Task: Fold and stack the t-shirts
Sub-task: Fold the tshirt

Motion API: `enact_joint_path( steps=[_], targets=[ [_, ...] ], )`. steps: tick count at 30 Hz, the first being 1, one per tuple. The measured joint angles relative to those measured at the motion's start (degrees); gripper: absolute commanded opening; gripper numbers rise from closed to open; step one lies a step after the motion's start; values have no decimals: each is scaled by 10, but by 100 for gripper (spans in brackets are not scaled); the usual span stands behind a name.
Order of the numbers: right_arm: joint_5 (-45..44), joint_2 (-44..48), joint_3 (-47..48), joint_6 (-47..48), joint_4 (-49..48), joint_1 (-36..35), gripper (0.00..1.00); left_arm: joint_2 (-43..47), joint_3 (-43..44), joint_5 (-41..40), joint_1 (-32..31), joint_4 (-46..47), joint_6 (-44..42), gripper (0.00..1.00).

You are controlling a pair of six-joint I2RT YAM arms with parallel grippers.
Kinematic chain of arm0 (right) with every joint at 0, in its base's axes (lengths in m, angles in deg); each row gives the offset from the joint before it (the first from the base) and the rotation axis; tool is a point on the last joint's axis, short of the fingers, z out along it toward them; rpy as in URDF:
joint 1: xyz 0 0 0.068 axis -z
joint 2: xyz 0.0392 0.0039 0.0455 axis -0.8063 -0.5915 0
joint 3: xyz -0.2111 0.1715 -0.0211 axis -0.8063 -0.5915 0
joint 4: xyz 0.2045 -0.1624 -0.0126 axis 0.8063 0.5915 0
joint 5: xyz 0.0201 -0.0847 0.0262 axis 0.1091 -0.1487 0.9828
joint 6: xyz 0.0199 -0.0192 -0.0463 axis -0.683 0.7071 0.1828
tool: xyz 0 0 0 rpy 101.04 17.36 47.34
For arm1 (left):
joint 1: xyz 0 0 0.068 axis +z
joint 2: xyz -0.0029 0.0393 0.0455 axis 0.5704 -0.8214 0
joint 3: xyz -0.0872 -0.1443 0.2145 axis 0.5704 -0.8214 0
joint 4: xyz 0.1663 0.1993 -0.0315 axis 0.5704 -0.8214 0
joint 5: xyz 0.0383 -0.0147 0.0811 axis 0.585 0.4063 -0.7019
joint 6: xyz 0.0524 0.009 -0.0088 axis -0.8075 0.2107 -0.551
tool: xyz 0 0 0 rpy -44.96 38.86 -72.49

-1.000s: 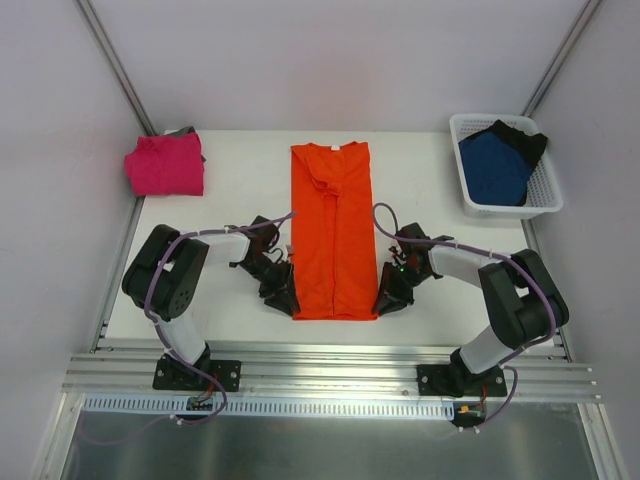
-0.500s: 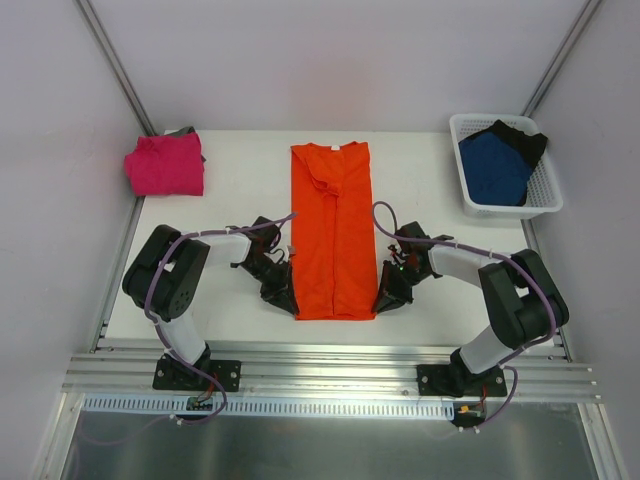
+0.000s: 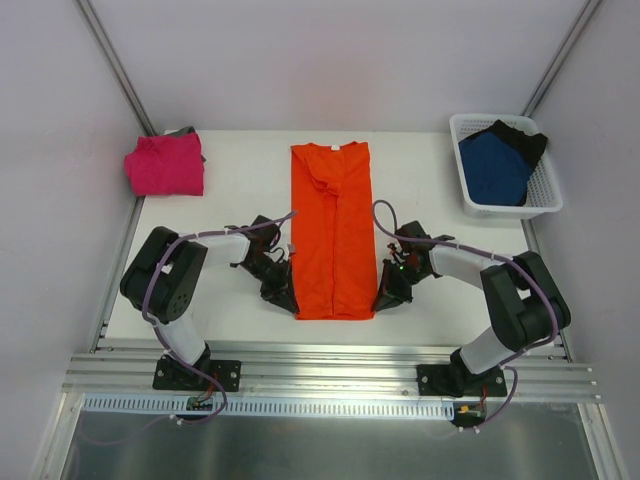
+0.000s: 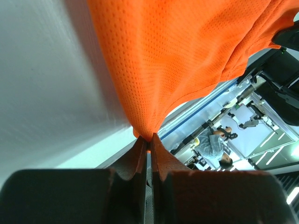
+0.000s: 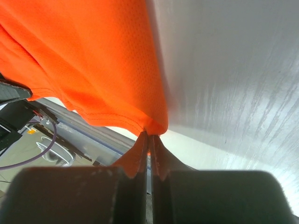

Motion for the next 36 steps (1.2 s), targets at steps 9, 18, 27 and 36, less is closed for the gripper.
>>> enact_joint_path(
  steps=[9, 18, 27, 36],
  targets=[
    [0, 28, 18, 8, 9, 0, 0, 15, 18, -2, 0, -14, -18, 0],
    [-3, 61, 73, 27, 23, 1, 1, 62, 57, -15, 2, -47, -55, 0],
    [-12, 75, 107, 48, 43, 26, 0, 80, 109, -35, 25, -89, -88, 0],
    [-16, 63, 183, 56, 49, 59, 0, 35, 240, -46, 58, -98, -107, 0]
  ],
)
